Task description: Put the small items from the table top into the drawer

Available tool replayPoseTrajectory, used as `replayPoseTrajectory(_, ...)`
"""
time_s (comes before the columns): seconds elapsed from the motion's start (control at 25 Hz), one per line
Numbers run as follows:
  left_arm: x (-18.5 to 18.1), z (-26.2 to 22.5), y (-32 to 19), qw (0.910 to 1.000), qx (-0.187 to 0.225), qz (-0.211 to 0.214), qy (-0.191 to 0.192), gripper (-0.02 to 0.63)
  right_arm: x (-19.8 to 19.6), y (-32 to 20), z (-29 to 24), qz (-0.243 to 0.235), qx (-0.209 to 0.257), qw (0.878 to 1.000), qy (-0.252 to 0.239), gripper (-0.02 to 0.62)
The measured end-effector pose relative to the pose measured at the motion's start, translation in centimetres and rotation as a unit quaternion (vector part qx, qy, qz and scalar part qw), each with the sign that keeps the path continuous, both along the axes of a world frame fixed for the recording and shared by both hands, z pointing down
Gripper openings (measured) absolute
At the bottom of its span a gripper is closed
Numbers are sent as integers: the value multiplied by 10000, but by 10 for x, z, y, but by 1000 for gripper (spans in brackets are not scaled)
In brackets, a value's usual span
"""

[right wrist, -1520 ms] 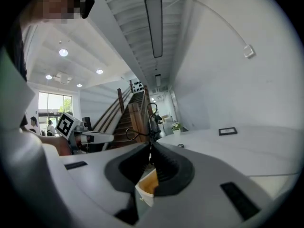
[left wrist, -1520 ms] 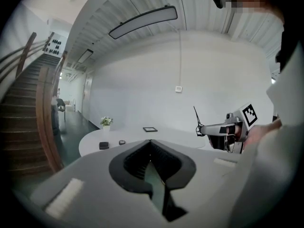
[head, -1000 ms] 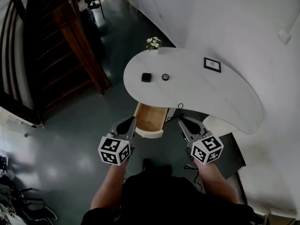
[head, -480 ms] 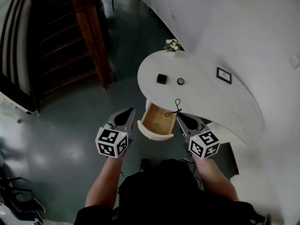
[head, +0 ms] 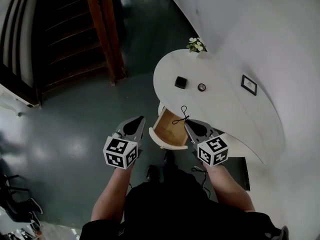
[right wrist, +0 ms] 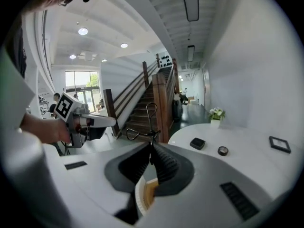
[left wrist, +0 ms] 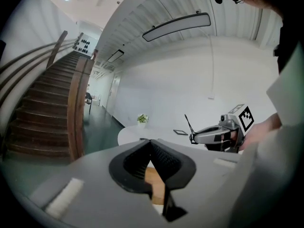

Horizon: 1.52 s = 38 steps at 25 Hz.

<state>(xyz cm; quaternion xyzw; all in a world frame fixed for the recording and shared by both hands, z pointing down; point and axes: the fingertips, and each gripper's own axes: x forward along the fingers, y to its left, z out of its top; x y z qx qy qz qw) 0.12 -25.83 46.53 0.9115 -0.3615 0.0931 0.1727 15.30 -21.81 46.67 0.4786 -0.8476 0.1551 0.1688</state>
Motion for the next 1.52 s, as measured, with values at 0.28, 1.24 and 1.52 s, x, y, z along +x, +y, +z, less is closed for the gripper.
replayPoseTrajectory(0.28, 8, 37, -17, 9991, -368, -127, -189, 11, -14, -16, 54, -518, -538, 9972, 2, 29)
replayPoseTrajectory(1.24, 21, 158, -9, 9913, -1231, -156, -431, 11, -17, -17, 224, -1327, -1992, 9678, 784, 31)
replayPoseTrajectory(1.52, 19, 175, -10, 9892, -1376, -229, -448, 11, -19, -17, 273, -1804, -2329, 9459, 1361, 31)
